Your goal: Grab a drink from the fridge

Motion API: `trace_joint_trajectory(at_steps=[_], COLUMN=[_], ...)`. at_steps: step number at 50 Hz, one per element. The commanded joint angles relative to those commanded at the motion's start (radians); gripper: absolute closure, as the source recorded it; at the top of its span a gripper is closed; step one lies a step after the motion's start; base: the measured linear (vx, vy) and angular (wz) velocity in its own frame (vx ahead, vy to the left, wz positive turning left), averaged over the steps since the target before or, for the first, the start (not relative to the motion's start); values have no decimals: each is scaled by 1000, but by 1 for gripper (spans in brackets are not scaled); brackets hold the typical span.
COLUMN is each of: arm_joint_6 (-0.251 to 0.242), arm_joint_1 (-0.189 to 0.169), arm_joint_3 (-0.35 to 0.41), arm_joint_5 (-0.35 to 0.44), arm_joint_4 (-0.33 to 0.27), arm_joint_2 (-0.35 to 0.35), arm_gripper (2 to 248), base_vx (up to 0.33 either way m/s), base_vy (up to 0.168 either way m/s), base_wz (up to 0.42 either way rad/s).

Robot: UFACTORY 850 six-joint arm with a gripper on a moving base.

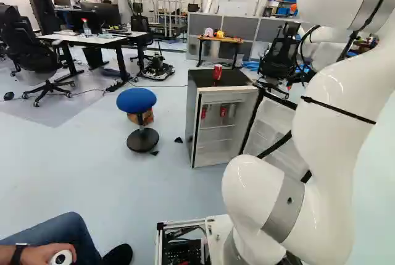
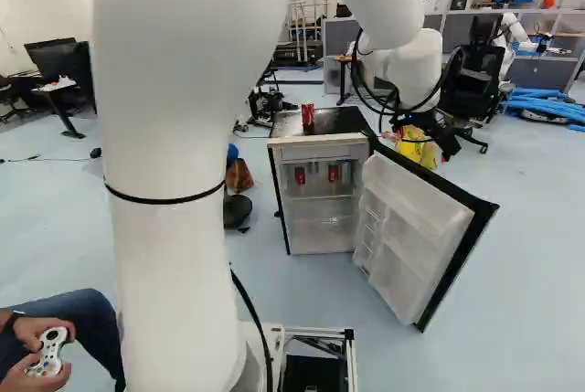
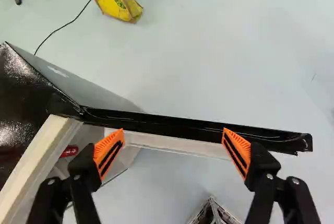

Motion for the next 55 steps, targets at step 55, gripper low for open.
trace_joint_trajectory(at_steps=[55], arm_joint_6=[0], arm_joint_1=[-17], arm_joint_3=[-348], arm_joint_5=[-207], arm_joint_4=[0], arm_joint_2=[-263], arm_gripper=[3], base_vx=[0], base_vy=[0], base_wz=[0])
